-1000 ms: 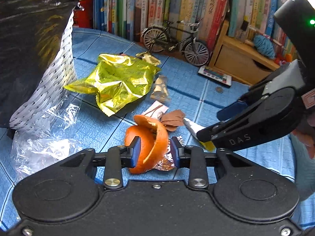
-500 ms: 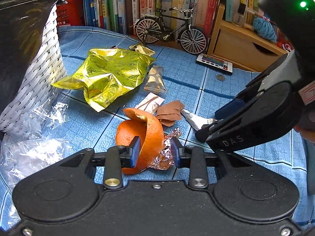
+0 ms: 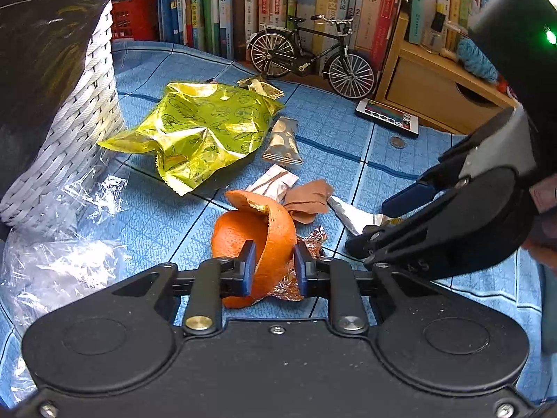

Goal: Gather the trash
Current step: 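Close the left tool on the orange peel while the right tool grips the silver foil strip, then lift the orange peel and silver foil with both tools over the basket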

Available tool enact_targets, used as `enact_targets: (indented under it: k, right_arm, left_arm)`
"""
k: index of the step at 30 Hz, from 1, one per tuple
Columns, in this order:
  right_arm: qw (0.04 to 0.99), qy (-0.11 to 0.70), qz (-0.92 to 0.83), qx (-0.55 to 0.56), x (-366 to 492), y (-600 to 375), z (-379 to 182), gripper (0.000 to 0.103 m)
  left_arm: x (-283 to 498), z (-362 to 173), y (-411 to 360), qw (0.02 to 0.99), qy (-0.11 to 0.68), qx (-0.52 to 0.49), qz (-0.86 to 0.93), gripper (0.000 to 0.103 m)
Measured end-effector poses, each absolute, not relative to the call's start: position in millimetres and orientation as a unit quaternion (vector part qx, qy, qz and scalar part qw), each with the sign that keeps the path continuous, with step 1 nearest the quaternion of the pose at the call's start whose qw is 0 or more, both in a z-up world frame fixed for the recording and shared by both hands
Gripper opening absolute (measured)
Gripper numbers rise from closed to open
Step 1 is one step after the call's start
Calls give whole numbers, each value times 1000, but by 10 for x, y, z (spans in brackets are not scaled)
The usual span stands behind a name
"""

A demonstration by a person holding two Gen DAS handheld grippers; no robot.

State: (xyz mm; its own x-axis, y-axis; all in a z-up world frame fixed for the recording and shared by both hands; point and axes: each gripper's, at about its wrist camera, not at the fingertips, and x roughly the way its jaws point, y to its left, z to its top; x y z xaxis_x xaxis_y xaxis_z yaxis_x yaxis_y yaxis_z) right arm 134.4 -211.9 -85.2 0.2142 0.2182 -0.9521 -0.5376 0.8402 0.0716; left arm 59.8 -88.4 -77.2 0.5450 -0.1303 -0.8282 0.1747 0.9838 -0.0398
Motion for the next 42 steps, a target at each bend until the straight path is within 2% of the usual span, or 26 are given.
enact_targets:
  k: [2, 3, 4, 5, 6, 7, 9, 13, 23, 32, 42]
  right_arm:
    - [767, 575, 248, -140, 1331, -2115, -855, 59]
    - [767, 575, 249, -140, 1332, -2113, -854, 51]
    - [766, 576, 248, -139, 1334, -2111, -853, 49]
    - [767, 576, 245, -139, 1337, -2111, -849, 42]
    - [766, 577, 247, -140, 1346, -2110, -838, 27]
    - [763, 580, 249, -141, 1351, -2104, -820, 26]
    - [759, 583, 256, -135, 1370, -2105, -762, 26]
    - [767, 569, 267, -132, 1358, -2101, -535, 25]
    - [803, 521, 273, -91, 1415, -2178, 291, 25]
    - [845, 452, 282, -39, 1519, -2177, 1047, 24]
    - [872, 363, 328, 6, 1636, -1874, 1723, 24]
  left_arm:
    - [601, -752, -881, 879, 467, 27, -87, 20]
    - [607, -739, -882, 880, 465, 27, -87, 20]
    - [613, -719, -884, 882, 462, 26, -88, 19]
    - [620, -694, -887, 884, 458, 25, -89, 19]
    - [627, -664, -892, 888, 451, 27, -90, 18]
    - [628, -629, -896, 891, 443, 28, -91, 17]
    - [639, -547, -899, 898, 430, 29, -92, 16]
    - [702, -343, -864, 908, 409, 18, -86, 7]
    - [723, 217, -790, 933, 352, -2, -81, 6]
    - [612, 1021, -654, 959, 270, -23, -84, 6]
    - [676, 1623, -96, 978, 206, -36, -2, 6]
